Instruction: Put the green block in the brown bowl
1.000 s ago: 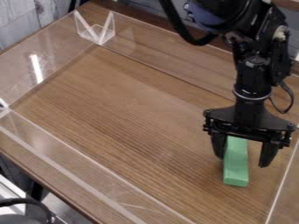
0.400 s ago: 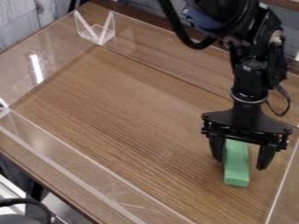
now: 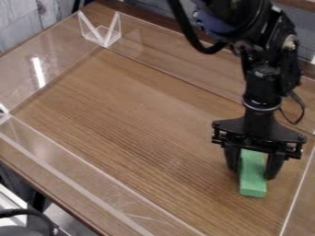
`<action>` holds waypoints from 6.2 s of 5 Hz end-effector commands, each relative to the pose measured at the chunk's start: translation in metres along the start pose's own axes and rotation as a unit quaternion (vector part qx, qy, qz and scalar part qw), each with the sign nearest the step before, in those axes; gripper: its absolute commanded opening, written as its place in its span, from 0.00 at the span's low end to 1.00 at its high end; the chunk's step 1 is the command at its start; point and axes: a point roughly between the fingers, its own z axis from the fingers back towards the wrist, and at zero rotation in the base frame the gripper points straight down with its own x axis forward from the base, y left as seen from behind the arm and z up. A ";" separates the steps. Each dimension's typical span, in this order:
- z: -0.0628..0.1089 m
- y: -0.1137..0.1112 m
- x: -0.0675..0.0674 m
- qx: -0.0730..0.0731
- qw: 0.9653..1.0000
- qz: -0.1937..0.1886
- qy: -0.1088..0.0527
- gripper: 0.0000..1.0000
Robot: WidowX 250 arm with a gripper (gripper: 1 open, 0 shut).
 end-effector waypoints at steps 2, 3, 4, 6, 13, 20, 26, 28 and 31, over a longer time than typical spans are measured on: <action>0.016 -0.003 0.001 -0.009 1.000 -0.006 -0.006 0.00; 0.021 -0.004 -0.001 -0.008 1.000 -0.011 -0.002 0.00; 0.027 -0.004 -0.003 -0.009 1.000 -0.019 0.002 0.00; 0.040 -0.002 -0.007 -0.011 1.000 -0.028 0.007 0.00; 0.047 0.001 -0.011 -0.032 0.998 -0.050 0.002 0.00; 0.049 0.001 -0.013 -0.045 0.996 -0.071 0.000 0.00; 0.049 -0.002 -0.011 -0.053 0.995 -0.086 -0.010 1.00; 0.044 -0.007 -0.009 -0.056 0.994 -0.092 -0.015 1.00; 0.036 -0.010 -0.007 -0.060 0.993 -0.096 -0.021 1.00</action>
